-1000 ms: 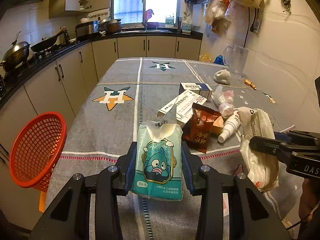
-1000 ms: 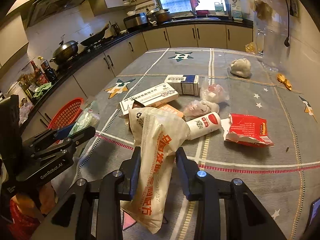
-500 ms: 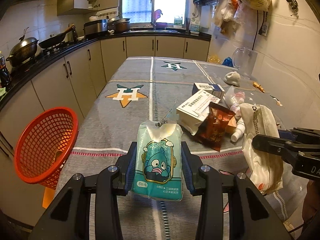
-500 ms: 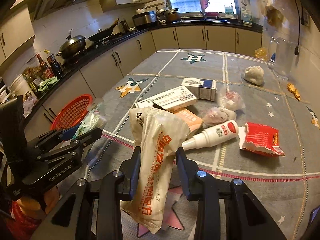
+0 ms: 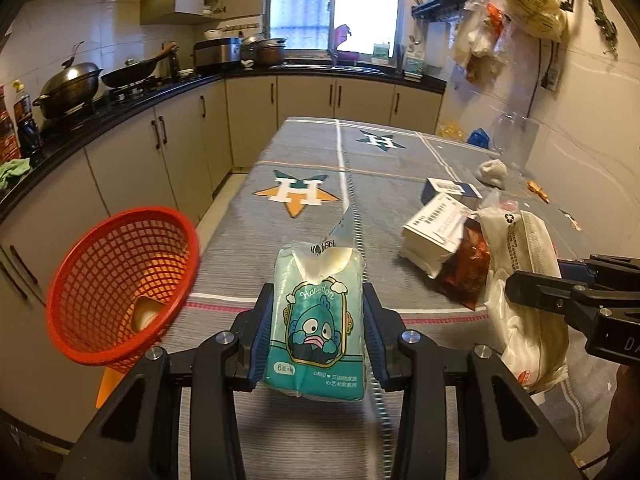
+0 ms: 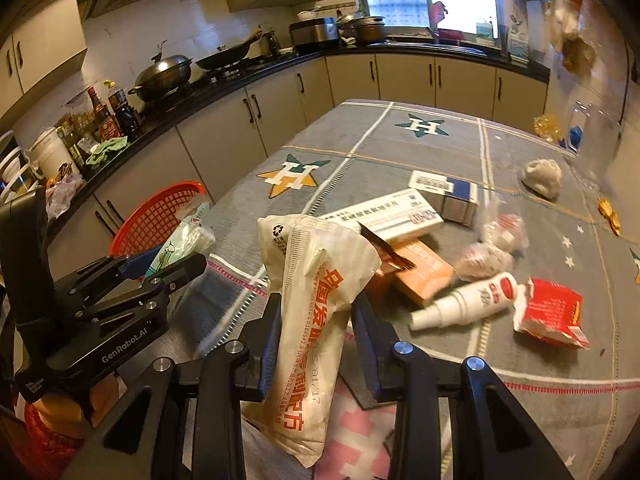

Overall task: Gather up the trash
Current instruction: 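Carry both bags over the red basket and open both tools to drop them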

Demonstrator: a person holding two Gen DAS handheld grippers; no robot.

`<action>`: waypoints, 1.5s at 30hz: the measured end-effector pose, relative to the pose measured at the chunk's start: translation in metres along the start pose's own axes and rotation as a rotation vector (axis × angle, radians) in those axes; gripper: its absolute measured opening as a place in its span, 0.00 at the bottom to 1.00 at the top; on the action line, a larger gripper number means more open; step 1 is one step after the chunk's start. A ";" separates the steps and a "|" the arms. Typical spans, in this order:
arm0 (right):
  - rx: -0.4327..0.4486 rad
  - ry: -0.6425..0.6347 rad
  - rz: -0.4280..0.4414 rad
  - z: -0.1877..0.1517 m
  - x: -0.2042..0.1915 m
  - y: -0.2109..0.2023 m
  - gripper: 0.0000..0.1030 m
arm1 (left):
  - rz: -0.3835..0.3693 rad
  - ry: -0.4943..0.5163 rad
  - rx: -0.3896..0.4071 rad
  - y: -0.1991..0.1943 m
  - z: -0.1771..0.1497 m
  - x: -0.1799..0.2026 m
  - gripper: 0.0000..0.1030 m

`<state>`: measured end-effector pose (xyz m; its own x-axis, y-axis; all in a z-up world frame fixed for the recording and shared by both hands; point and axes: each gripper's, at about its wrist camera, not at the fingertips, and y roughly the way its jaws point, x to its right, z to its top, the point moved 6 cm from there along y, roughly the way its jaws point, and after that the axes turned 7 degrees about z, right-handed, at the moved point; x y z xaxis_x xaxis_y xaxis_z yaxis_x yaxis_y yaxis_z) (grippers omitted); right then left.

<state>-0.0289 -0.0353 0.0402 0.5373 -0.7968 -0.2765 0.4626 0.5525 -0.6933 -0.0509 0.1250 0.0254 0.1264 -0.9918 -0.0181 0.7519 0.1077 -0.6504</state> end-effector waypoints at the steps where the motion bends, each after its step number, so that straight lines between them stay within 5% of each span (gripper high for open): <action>1: -0.002 -0.008 0.002 0.002 -0.004 0.002 0.36 | 0.007 -0.005 0.002 0.000 0.000 -0.004 0.39; 31: -0.030 -0.136 0.131 0.080 -0.115 0.072 0.36 | 0.206 -0.193 0.037 -0.007 0.009 -0.155 0.39; 45: -0.046 -0.148 0.190 0.122 -0.163 0.149 0.37 | 0.210 -0.263 -0.033 0.032 -0.003 -0.194 0.40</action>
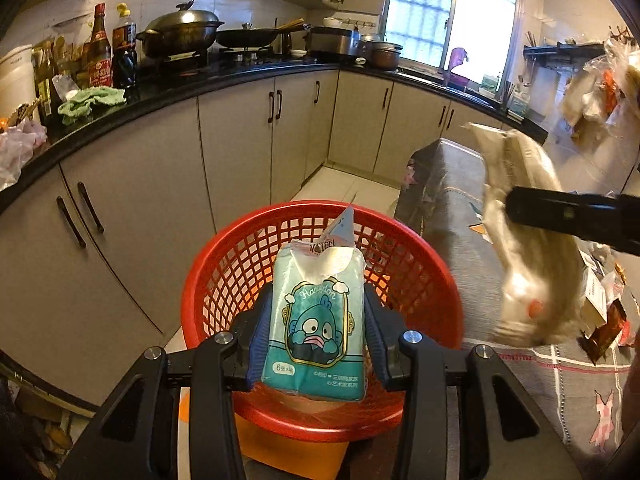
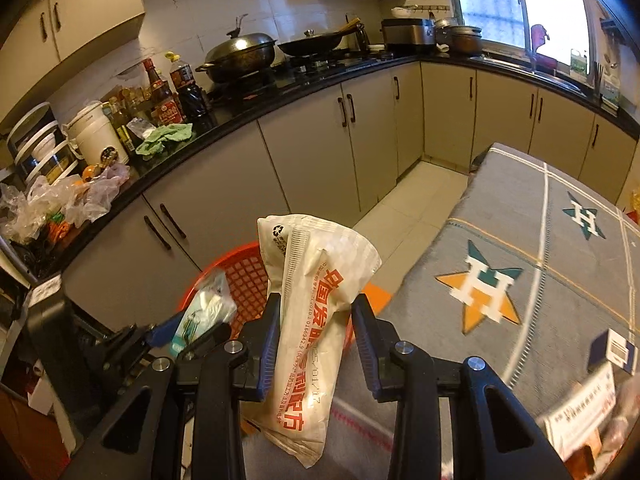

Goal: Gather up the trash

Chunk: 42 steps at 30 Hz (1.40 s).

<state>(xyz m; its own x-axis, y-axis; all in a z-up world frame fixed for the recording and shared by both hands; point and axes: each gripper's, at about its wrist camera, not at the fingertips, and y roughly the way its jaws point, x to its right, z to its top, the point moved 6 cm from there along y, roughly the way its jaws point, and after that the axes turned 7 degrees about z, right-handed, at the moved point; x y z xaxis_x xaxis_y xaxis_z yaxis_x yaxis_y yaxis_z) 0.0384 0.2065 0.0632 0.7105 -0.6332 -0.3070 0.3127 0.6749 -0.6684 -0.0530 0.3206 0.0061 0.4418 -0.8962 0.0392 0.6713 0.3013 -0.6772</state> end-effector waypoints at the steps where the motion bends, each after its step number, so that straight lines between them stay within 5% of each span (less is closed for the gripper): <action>1: -0.002 0.002 0.004 0.001 0.000 0.004 0.37 | 0.002 -0.002 -0.002 0.002 -0.001 -0.001 0.40; 11: -0.042 0.033 0.031 0.000 0.003 0.053 0.40 | 0.024 -0.030 -0.022 0.020 -0.004 -0.008 0.47; 16: -0.024 0.022 0.032 0.001 0.002 0.048 0.49 | 0.025 -0.035 -0.020 0.021 -0.002 -0.009 0.55; 27: 0.037 0.066 0.043 -0.013 0.019 -0.001 0.49 | -0.014 -0.027 0.015 -0.006 -0.003 0.010 0.59; 42: 0.139 0.078 -0.007 -0.059 0.050 -0.095 0.49 | -0.114 0.101 0.010 -0.040 -0.029 0.097 0.62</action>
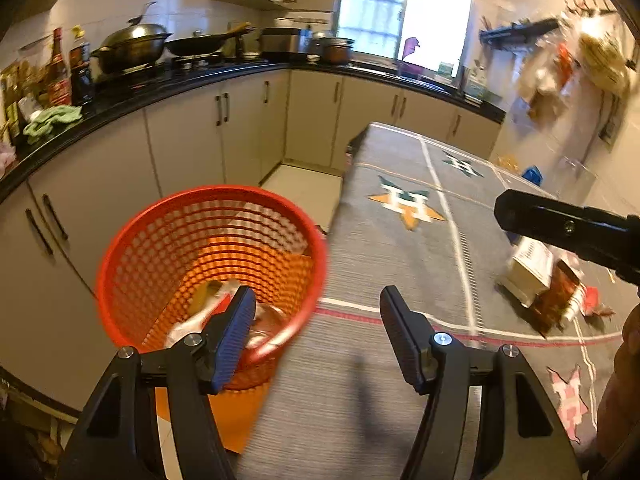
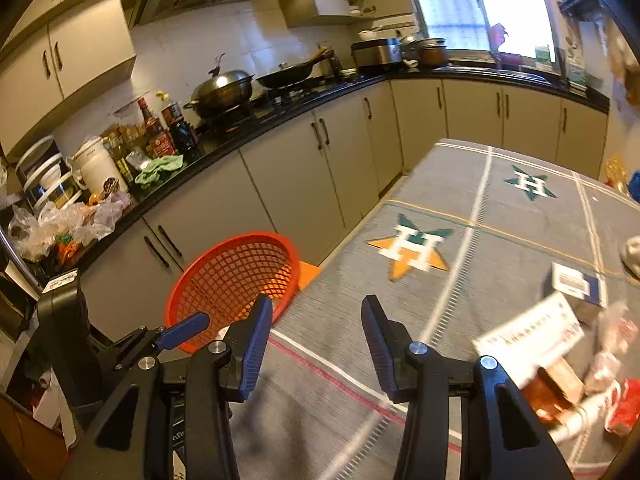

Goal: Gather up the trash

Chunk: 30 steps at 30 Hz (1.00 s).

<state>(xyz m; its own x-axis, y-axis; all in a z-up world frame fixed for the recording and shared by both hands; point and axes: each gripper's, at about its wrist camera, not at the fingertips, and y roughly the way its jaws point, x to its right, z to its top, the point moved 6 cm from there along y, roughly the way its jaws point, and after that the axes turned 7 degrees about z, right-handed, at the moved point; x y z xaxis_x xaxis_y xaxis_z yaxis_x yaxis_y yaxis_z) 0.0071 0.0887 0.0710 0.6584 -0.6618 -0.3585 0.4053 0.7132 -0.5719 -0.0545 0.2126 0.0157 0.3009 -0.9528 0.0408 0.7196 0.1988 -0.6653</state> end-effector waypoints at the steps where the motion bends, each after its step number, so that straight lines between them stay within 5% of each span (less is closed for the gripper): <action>1: 0.009 0.011 0.000 -0.001 0.005 -0.007 0.49 | -0.004 0.009 0.001 -0.001 0.000 0.005 0.62; 15: 0.127 0.270 -0.187 -0.039 0.145 -0.133 0.52 | -0.169 0.324 -0.002 -0.022 -0.026 0.156 0.62; 25: 0.182 0.390 -0.289 -0.081 0.206 -0.200 0.52 | -0.260 0.423 -0.064 -0.006 -0.036 0.226 0.61; 30: 0.207 0.448 -0.321 -0.094 0.232 -0.225 0.52 | -0.232 0.446 -0.098 0.015 -0.030 0.242 0.47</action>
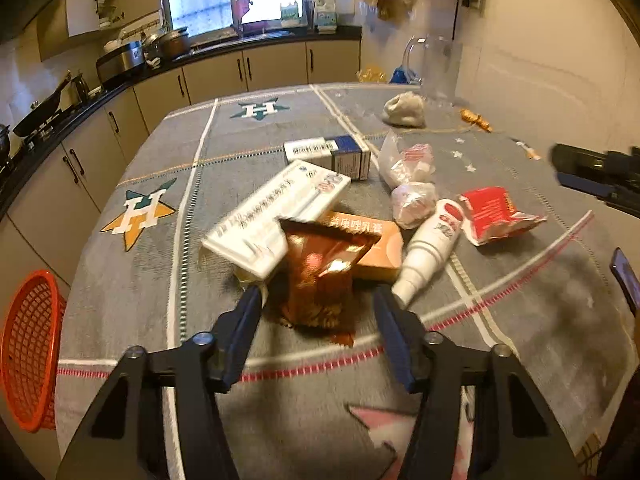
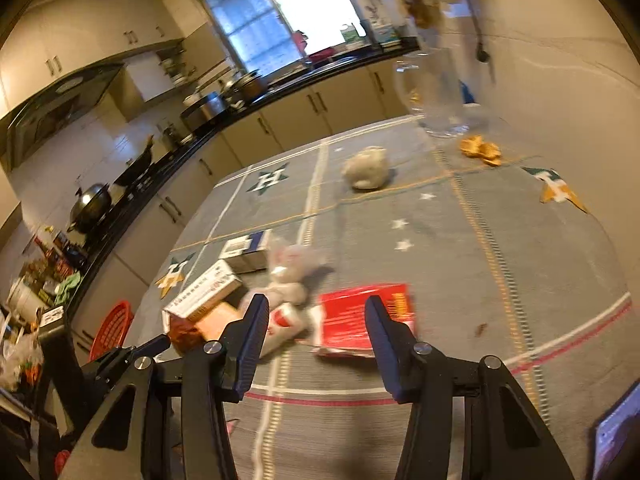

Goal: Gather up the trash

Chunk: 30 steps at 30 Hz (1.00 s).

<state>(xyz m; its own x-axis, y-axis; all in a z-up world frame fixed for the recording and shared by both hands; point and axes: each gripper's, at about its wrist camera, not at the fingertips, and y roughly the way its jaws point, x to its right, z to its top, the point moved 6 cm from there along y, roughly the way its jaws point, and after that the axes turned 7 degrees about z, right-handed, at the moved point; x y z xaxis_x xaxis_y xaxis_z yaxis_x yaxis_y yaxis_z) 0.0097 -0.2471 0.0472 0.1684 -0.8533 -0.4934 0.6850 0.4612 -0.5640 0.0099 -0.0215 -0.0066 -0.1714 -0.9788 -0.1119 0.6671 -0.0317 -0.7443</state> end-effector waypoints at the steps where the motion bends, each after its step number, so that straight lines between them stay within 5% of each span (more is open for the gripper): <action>1: 0.003 0.010 -0.006 0.001 0.005 -0.001 0.52 | -0.002 0.001 -0.007 0.004 0.001 0.001 0.44; 3: -0.002 0.041 -0.023 0.003 0.021 -0.001 0.52 | 0.008 0.006 -0.028 0.013 0.003 0.004 0.33; 11: -0.112 0.141 0.023 -0.015 0.048 0.029 0.46 | -0.004 -0.006 -0.018 0.014 0.001 0.004 0.32; 22: -0.289 -0.048 0.180 -0.062 -0.011 0.035 0.43 | -0.020 -0.026 -0.005 0.005 -0.006 -0.003 0.32; 30: -0.148 -0.095 -0.036 -0.015 0.021 0.027 0.43 | -0.035 -0.049 -0.004 0.003 -0.008 -0.007 0.32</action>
<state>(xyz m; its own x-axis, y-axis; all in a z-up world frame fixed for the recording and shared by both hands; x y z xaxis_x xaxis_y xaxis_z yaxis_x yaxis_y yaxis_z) 0.0213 -0.2493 0.0119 0.2169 -0.8859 -0.4100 0.5812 0.4546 -0.6749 0.0072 -0.0126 -0.0137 -0.1587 -0.9859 -0.0539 0.6584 -0.0650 -0.7498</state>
